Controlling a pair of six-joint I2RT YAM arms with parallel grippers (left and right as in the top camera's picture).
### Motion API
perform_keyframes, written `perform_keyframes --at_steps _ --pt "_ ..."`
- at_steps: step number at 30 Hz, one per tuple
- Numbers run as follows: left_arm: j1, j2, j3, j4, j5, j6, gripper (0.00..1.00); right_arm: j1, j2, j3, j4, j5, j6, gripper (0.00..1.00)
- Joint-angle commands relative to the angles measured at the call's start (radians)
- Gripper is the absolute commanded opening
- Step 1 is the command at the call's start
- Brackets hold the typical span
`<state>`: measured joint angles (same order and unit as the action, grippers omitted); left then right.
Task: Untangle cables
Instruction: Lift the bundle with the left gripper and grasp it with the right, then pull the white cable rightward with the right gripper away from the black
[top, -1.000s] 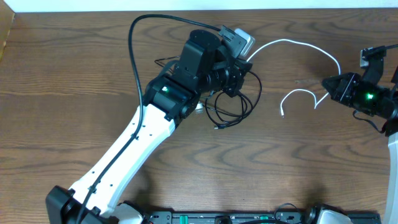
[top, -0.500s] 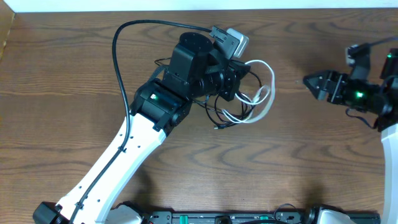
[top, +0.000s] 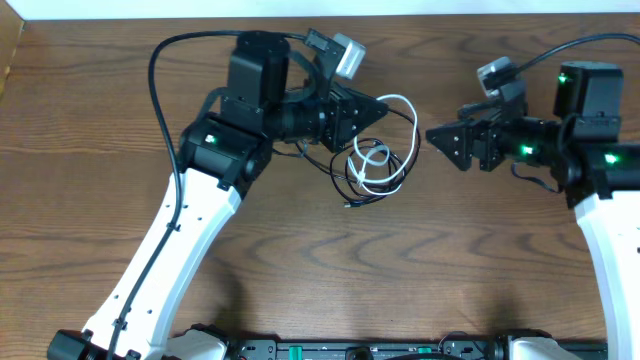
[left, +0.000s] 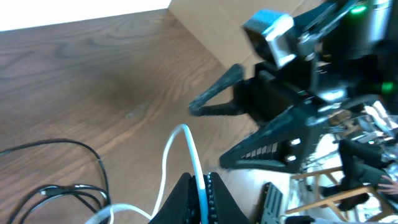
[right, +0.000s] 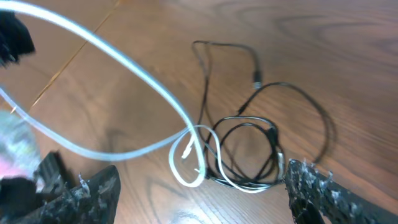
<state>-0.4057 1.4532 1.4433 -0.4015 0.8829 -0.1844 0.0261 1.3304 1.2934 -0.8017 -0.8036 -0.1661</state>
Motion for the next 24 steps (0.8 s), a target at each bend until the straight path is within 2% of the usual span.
perform_keyframes --at_steps 1,4,10,12,15,16,18,19,20,21,24 --pt "0.033 -0.016 0.008 -0.001 0.091 -0.065 0.08 0.027 0.071 0.015 0.002 -0.204 -0.139 0.79" --pt "0.06 -0.017 0.008 0.003 0.143 -0.072 0.07 0.039 0.123 0.015 0.011 -0.281 -0.173 0.77" --pt "0.104 -0.017 0.008 0.029 0.237 -0.127 0.08 0.071 0.221 0.015 0.094 -0.297 -0.17 0.72" --pt "0.113 -0.017 0.008 0.03 0.249 -0.136 0.07 0.09 0.253 0.015 0.147 -0.3 -0.141 0.71" --pt "0.119 -0.017 0.008 0.031 0.251 -0.135 0.07 0.13 0.305 0.015 0.274 -0.299 -0.038 0.63" --pt "0.119 -0.017 0.008 0.034 0.251 -0.135 0.08 0.138 0.314 0.015 0.302 -0.299 -0.019 0.59" --pt "0.119 -0.017 0.008 0.042 0.25 -0.135 0.07 0.146 0.333 0.015 0.355 -0.294 0.029 0.39" --pt "0.119 -0.017 0.008 0.045 0.25 -0.135 0.08 0.147 0.34 0.016 0.377 -0.286 0.062 0.2" --pt "0.119 -0.017 0.008 0.045 0.249 -0.135 0.07 0.145 0.342 0.015 0.388 -0.269 0.093 0.06" --pt "0.12 -0.017 0.008 0.044 0.24 -0.135 0.07 0.143 0.342 0.015 0.395 -0.24 0.127 0.01" --pt "0.119 -0.017 0.007 0.043 0.193 -0.135 0.08 0.134 0.33 0.016 0.412 -0.145 0.237 0.01"
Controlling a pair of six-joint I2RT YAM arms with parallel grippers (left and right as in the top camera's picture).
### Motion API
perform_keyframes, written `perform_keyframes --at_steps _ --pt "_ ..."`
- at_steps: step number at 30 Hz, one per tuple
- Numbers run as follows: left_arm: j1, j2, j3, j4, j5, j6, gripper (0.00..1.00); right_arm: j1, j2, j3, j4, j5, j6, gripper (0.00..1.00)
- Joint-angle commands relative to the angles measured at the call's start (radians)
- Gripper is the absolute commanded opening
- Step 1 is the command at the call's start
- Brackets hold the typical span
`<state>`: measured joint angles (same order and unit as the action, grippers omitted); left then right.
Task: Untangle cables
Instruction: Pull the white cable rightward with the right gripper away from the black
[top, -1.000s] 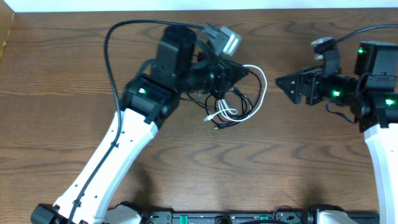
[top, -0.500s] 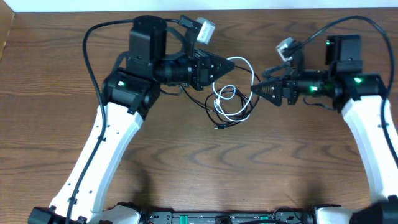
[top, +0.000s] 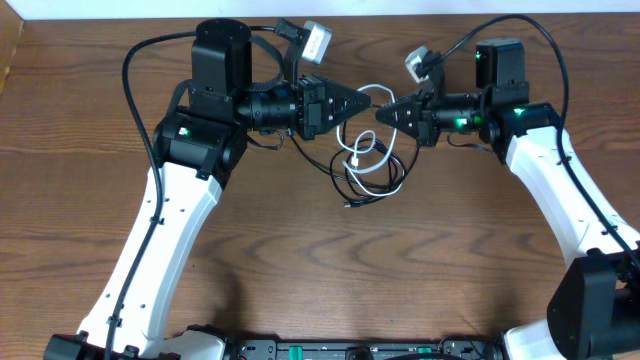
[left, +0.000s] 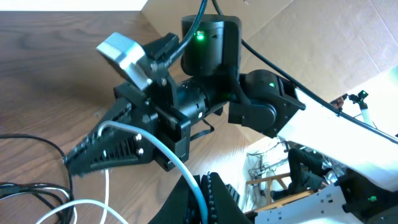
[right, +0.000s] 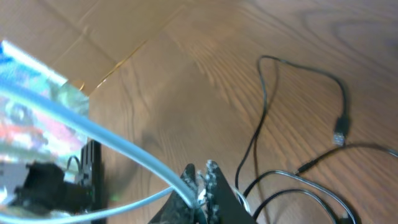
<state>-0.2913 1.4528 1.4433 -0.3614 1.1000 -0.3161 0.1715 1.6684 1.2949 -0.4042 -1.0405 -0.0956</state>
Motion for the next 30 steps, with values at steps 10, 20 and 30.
perform_keyframes --at_steps 10,20,30 --pt "0.005 -0.016 0.0 0.002 -0.191 0.001 0.34 -0.163 -0.185 0.13 0.001 0.269 0.491 0.01" --pt "0.005 -0.016 0.0 -0.032 -0.374 0.008 0.45 -0.351 -0.226 0.371 -0.277 0.443 0.555 0.01" --pt "0.005 -0.016 0.0 -0.054 -0.424 0.008 0.45 -0.475 -0.173 0.395 -0.206 0.695 0.489 0.01"
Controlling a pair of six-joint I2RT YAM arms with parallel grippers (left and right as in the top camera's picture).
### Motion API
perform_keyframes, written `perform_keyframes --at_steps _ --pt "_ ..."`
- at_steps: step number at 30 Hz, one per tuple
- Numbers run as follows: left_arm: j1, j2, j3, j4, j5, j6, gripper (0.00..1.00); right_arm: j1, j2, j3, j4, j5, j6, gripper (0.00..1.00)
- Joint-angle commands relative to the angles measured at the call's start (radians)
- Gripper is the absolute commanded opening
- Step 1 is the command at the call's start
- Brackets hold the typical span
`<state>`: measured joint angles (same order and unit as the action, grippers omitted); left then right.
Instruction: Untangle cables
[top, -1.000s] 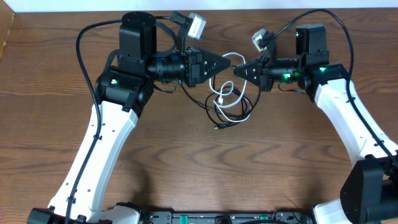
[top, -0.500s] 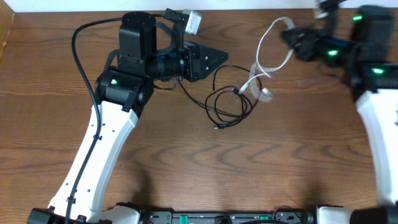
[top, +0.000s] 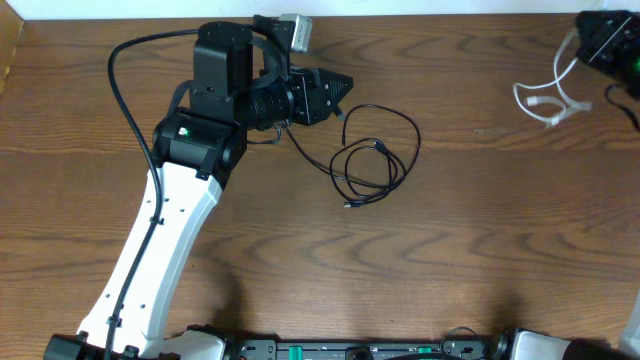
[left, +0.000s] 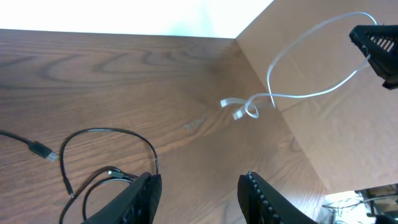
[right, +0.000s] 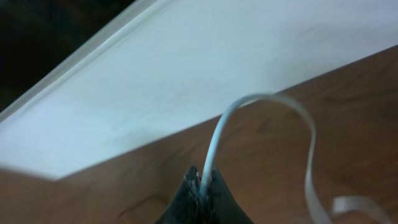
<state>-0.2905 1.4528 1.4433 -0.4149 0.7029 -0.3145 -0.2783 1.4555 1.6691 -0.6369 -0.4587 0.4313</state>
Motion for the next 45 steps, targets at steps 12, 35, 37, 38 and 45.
perform_keyframes --at_steps 12,35,37,38,45 --pt "0.004 -0.016 0.0 -0.003 -0.065 0.006 0.45 -0.053 0.267 0.021 0.395 0.532 -0.065 0.01" --pt "0.004 -0.009 0.0 -0.003 -0.068 0.006 0.45 -0.111 0.607 0.021 0.376 0.566 -0.122 0.99" --pt "0.004 -0.002 0.0 -0.003 -0.068 0.006 0.45 -0.111 0.575 0.024 0.346 0.53 -0.122 0.99" --pt "0.004 0.004 0.0 -0.004 -0.068 0.006 0.45 -0.111 0.552 0.025 0.328 0.513 -0.122 0.99" --pt "0.003 0.055 -0.002 -0.041 -0.067 0.048 0.45 -0.1 0.359 0.025 0.143 0.401 -0.122 0.99"
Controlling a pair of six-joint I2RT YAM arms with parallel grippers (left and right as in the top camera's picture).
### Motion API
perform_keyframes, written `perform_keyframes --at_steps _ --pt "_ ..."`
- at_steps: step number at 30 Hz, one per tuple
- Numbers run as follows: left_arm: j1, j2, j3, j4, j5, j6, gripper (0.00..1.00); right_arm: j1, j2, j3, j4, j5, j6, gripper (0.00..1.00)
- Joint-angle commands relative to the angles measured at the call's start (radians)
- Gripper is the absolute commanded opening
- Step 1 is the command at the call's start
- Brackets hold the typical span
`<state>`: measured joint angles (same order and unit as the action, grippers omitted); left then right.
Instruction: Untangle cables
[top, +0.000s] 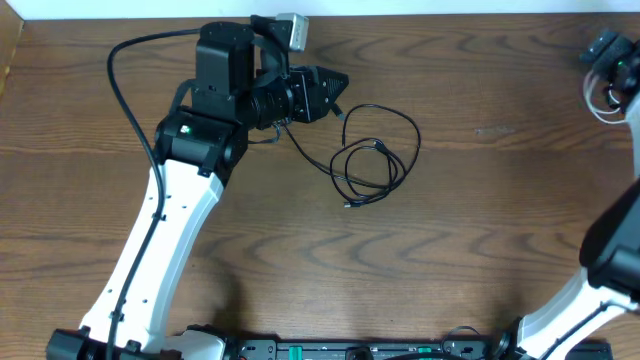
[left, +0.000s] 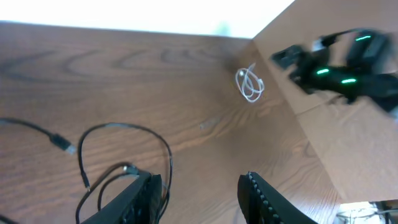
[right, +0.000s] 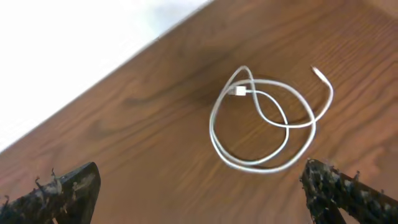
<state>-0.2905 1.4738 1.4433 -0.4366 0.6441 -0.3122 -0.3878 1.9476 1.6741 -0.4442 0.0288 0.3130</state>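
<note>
A black cable (top: 375, 160) lies in loose loops at the table's middle, and its loops show again as the black cable (left: 124, 146) just ahead of my left fingers. My left gripper (top: 338, 92) hovers open to its upper left, with nothing between its fingers (left: 144, 196). A white cable (right: 267, 127) lies coiled by itself on the wood at the far right; the overhead view catches the white cable (top: 592, 100) at the frame's edge. My right gripper (right: 200, 168) hangs open above it, holding nothing.
The table's back edge meets a white wall (right: 74, 56) close behind the white cable. The right arm (left: 342, 68) stands beside that coil. The left arm (top: 170, 230) runs from the front left up to the back.
My right gripper was shut on the white cable, holding it up at the far right. Now the gripper is open and the cable lies coiled on the table. The left gripper stays open.
First my left gripper was shut on a white loop raised from the tangle, the right open nearby. Then both were shut on the white cable. Then the left was open and the right held the white cable at the far right. Now it lies there, apart from the black one.
</note>
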Motion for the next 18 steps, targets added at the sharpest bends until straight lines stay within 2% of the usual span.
perform_keyframes --at_steps 1,9,18 --pt "-0.002 0.043 -0.002 -0.029 -0.009 0.068 0.45 0.01 -0.158 0.02 -0.085 -0.113 -0.004 0.99" --pt "-0.098 0.126 -0.014 -0.109 -0.01 0.189 0.45 0.029 -0.268 0.02 -0.407 -0.462 -0.028 0.99" --pt "-0.223 0.309 -0.026 -0.077 -0.014 0.177 0.45 0.093 -0.257 0.01 -0.582 -0.423 -0.093 0.99"
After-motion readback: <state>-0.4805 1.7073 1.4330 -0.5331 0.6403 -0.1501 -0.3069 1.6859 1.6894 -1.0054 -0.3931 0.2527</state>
